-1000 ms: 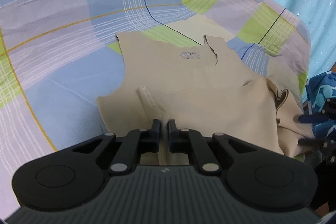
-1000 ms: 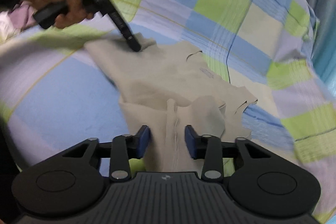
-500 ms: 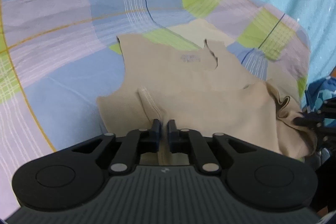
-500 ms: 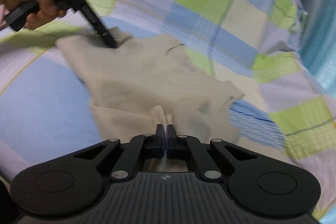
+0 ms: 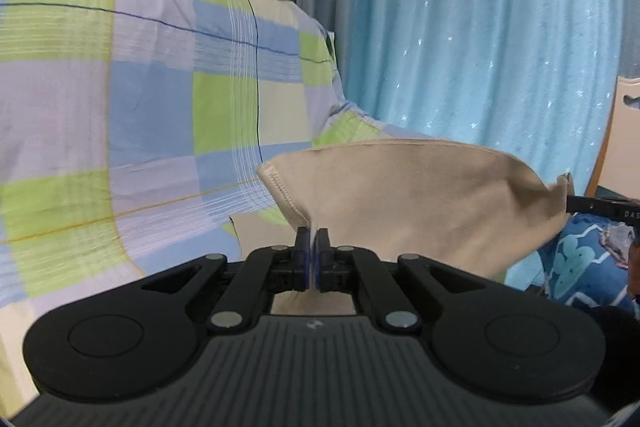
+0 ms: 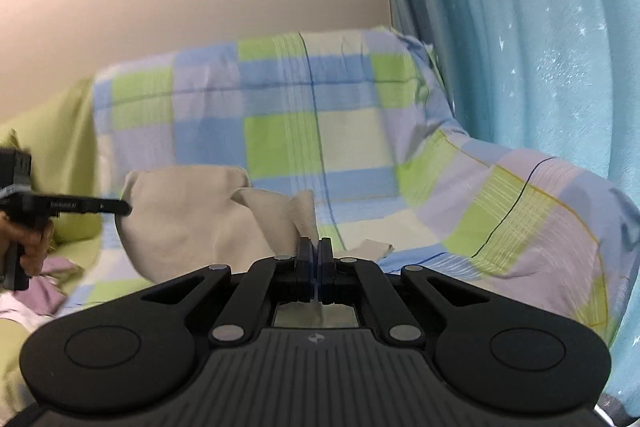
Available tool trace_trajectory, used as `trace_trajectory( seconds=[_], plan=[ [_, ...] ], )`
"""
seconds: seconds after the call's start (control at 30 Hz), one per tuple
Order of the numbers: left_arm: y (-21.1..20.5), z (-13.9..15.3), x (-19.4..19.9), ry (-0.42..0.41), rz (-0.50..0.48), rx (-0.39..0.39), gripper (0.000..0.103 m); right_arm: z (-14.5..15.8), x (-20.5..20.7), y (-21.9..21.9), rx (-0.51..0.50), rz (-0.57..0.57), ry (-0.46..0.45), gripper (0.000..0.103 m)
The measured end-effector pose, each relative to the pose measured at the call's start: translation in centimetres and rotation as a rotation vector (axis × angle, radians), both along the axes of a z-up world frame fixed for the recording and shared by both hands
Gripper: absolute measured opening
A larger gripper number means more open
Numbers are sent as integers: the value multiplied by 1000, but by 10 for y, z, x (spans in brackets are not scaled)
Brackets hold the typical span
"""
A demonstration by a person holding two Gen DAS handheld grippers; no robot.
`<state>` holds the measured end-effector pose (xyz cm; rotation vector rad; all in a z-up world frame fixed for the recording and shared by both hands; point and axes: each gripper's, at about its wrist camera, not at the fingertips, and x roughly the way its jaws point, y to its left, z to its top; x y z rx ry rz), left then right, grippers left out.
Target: Fold clothes
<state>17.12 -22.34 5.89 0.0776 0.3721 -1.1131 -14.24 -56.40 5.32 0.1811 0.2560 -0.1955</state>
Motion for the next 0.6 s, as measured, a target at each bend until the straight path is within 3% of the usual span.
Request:
trace_trajectory(
  seconds=[0.13, 0.33, 0.43, 0.6],
  plan=[
    [27, -1, -37, -5, 32, -14, 0, 2, -31, 12, 40, 10, -20, 0],
    [55, -15, -63, 66, 75, -18, 0, -3, -55, 22, 44, 29, 14, 0],
    [51, -18, -56, 67, 80, -4, 0, -2, -51, 13, 54, 38, 26, 0],
    [-5, -21, 1, 78, 100, 48, 0, 0, -18, -15, 52, 56, 45, 0]
  ],
)
